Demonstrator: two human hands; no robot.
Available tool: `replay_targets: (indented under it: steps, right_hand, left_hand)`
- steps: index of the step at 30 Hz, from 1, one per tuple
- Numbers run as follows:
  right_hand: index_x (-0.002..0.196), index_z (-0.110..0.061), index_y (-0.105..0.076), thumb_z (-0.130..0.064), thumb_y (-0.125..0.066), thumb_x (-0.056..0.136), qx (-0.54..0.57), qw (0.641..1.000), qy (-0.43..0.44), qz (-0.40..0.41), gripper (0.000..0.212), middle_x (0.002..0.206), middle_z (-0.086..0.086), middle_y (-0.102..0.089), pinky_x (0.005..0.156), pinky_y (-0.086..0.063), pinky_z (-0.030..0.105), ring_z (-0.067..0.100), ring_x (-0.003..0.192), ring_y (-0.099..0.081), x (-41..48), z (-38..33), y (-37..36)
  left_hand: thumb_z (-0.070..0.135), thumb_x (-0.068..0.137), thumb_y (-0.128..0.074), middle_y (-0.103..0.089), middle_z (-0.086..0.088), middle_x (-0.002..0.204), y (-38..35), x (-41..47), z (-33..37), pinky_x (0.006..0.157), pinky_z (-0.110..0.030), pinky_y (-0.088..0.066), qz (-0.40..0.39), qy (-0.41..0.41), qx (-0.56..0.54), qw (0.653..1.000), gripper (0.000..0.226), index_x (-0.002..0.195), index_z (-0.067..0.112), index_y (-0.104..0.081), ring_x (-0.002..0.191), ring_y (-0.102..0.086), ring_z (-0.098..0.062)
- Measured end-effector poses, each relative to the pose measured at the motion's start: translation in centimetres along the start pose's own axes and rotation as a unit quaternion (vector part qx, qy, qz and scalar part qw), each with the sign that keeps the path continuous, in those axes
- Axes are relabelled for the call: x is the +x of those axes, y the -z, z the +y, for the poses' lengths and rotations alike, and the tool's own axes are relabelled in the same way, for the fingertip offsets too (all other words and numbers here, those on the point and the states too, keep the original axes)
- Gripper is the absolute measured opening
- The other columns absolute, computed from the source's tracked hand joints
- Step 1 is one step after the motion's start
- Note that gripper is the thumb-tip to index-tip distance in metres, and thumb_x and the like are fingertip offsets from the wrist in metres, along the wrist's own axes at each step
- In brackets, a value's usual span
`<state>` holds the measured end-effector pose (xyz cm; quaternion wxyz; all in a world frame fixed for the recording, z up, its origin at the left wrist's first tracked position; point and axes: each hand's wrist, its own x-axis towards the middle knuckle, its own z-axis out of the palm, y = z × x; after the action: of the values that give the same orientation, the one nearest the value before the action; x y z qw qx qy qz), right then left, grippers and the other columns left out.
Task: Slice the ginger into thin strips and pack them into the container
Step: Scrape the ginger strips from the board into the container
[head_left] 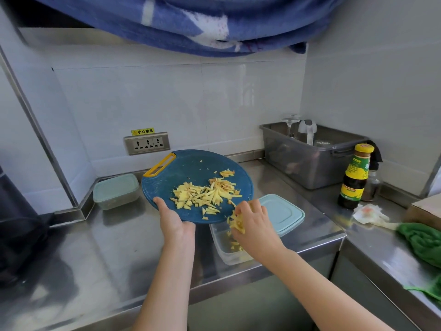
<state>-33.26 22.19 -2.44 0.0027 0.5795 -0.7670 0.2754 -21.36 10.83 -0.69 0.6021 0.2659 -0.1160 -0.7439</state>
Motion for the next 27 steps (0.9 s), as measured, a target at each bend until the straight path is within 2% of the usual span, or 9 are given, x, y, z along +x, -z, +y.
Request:
replay_targets:
  steps: [6, 9, 11, 15, 18, 20, 22, 24, 27]
  right_hand:
    - [0.124, -0.03, -0.046, -0.053, -0.06, 0.086, 0.052, 0.997, -0.008, -0.052, 0.046, 0.136, -0.003, -0.035, 0.103, -0.038, 0.033, 0.018, 0.125, -0.035, 0.5, 0.1, 0.2]
    - [0.113, -0.019, -0.06, -0.044, -0.046, 0.097, 0.117, 0.992, 0.029, 0.025, 0.033, 0.126, 0.0, -0.05, 0.097, -0.044, 0.032, 0.018, 0.115, -0.049, 1.7, 0.0, 1.1]
    - [0.11, -0.007, -0.064, -0.035, -0.038, 0.101, 0.126, 0.99, 0.043, 0.057, 0.039, 0.121, 0.006, -0.058, 0.096, -0.042, 0.031, 0.024, 0.114, -0.054, 3.8, 0.4, 2.1]
    - [0.141, -0.021, -0.046, -0.037, -0.034, 0.103, 0.134, 0.99, 0.026, 0.019, 0.043, 0.154, 0.001, -0.032, 0.111, -0.02, 0.027, 0.017, 0.144, -0.022, 9.6, 1.5, 4.2]
    - [0.149, -0.028, -0.031, -0.045, -0.032, 0.102, 0.14, 0.989, -0.006, -0.038, 0.05, 0.159, -0.001, -0.018, 0.115, -0.011, 0.031, 0.017, 0.148, -0.007, 12.7, 2.5, 3.9]
    - [0.149, -0.031, -0.03, -0.047, -0.029, 0.102, 0.121, 0.991, -0.015, -0.06, 0.05, 0.16, 0.0, -0.016, 0.118, -0.004, 0.036, 0.02, 0.148, -0.004, 13.4, 2.7, 3.4]
    - [0.147, -0.029, -0.034, -0.043, -0.026, 0.103, 0.111, 0.992, 0.014, -0.058, 0.047, 0.158, -0.001, -0.023, 0.117, -0.001, 0.031, 0.018, 0.147, -0.009, 12.8, 2.4, 2.8]
    - [0.143, -0.024, -0.042, -0.038, -0.029, 0.104, 0.146, 0.987, 0.047, -0.052, 0.044, 0.152, -0.003, -0.034, 0.11, -0.001, 0.016, 0.009, 0.143, -0.017, 11.6, 1.8, 2.3]
    - [0.128, -0.028, -0.059, -0.049, -0.038, 0.098, 0.181, 0.979, 0.084, -0.04, 0.042, 0.137, -0.007, -0.049, 0.113, -0.013, 0.023, 0.003, 0.13, -0.029, 10.2, 1.5, 1.1]
  left_hand:
    - [0.054, 0.094, -0.045, -0.056, -0.005, 0.134, 0.7, 0.9, 1.2, 0.098, -0.051, -0.046, 0.008, -0.012, 0.004, 1.0, 0.051, 0.134, 0.023, -0.047, 0.111, -0.059, -0.027]
    - [0.052, 0.096, -0.044, -0.06, -0.004, 0.126, 0.5, 1.0, 1.7, 0.09, -0.049, -0.05, -0.007, -0.007, -0.007, 1.0, 0.042, 0.125, 0.023, -0.052, 0.1, -0.062, -0.024]
    - [0.051, 0.097, -0.04, -0.062, -0.004, 0.119, 0.3, 1.2, 1.8, 0.078, -0.046, -0.052, -0.03, -0.003, -0.003, 1.0, 0.042, 0.124, 0.022, -0.053, 0.095, -0.063, -0.023]
    - [0.051, 0.097, -0.039, -0.063, -0.006, 0.122, 0.0, 1.6, 1.9, 0.074, -0.046, -0.052, -0.043, 0.025, 0.014, 0.999, 0.047, 0.127, 0.019, -0.055, 0.097, -0.063, -0.025]
    - [0.048, 0.099, -0.037, -0.064, -0.004, 0.117, -0.4, 1.4, 1.7, 0.072, -0.044, -0.05, -0.049, 0.042, 0.02, 0.998, 0.041, 0.118, 0.018, -0.057, 0.089, -0.063, -0.023]
    - [0.047, 0.099, -0.037, -0.064, -0.005, 0.118, -0.6, 1.4, 1.3, 0.071, -0.043, -0.05, -0.057, 0.056, 0.015, 0.997, 0.041, 0.118, 0.017, -0.057, 0.088, -0.063, -0.023]
    - [0.049, 0.099, -0.035, -0.065, -0.005, 0.115, -0.7, 1.6, 1.1, 0.069, -0.043, -0.05, -0.07, 0.063, 0.016, 0.995, 0.043, 0.119, 0.018, -0.057, 0.09, -0.063, -0.023]
    - [0.05, 0.099, -0.034, -0.066, -0.004, 0.109, -0.8, 1.8, 0.8, 0.068, -0.042, -0.05, -0.083, 0.063, 0.022, 0.994, 0.045, 0.12, 0.018, -0.057, 0.092, -0.064, -0.023]
    - [0.051, 0.099, -0.032, -0.064, -0.003, 0.117, -0.7, 2.2, 0.1, 0.071, -0.042, -0.051, -0.095, 0.059, 0.021, 0.994, 0.048, 0.124, 0.018, -0.055, 0.096, -0.063, -0.023]
